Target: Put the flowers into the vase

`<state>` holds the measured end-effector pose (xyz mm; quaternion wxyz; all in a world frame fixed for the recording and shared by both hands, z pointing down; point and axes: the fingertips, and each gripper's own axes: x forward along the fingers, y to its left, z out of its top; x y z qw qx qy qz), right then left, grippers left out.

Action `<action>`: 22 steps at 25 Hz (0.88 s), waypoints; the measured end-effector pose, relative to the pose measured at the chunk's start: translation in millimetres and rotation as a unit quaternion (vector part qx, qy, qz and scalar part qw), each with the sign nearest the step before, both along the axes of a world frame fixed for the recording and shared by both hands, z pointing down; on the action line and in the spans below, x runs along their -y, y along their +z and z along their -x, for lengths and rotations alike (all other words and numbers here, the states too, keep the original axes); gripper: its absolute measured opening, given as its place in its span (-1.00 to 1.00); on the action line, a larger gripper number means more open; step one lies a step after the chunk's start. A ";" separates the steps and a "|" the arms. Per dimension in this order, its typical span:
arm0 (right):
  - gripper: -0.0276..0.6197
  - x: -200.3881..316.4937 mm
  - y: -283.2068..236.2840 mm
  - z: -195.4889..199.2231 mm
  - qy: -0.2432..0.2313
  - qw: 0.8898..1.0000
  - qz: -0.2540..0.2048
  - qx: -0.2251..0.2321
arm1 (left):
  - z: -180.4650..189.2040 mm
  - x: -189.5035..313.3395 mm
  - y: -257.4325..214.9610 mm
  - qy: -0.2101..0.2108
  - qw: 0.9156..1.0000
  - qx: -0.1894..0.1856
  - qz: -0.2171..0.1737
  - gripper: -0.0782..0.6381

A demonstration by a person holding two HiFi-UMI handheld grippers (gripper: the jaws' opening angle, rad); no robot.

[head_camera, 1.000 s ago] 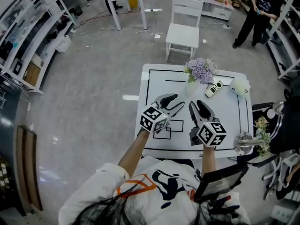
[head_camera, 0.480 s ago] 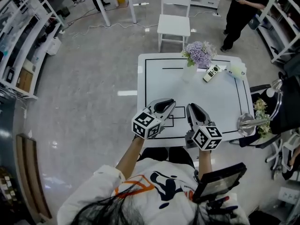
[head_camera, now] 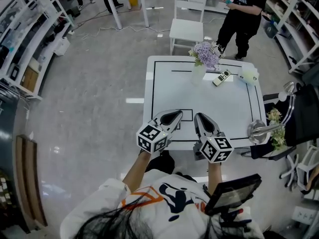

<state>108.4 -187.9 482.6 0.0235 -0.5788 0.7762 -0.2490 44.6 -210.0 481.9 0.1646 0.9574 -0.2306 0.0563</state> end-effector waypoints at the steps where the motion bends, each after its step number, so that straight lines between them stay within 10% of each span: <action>1: -0.79 -7.6 -1.1 -0.1 -0.005 1.000 -0.001 0.000 | 0.0 -7.4 -1.9 -0.006 1.000 0.001 -0.002 -0.75; 22: -0.83 -145.7 16.7 14.5 -0.069 0.997 0.005 -0.016 | 20.8 -174.9 7.2 -0.081 0.996 0.017 0.027 -0.75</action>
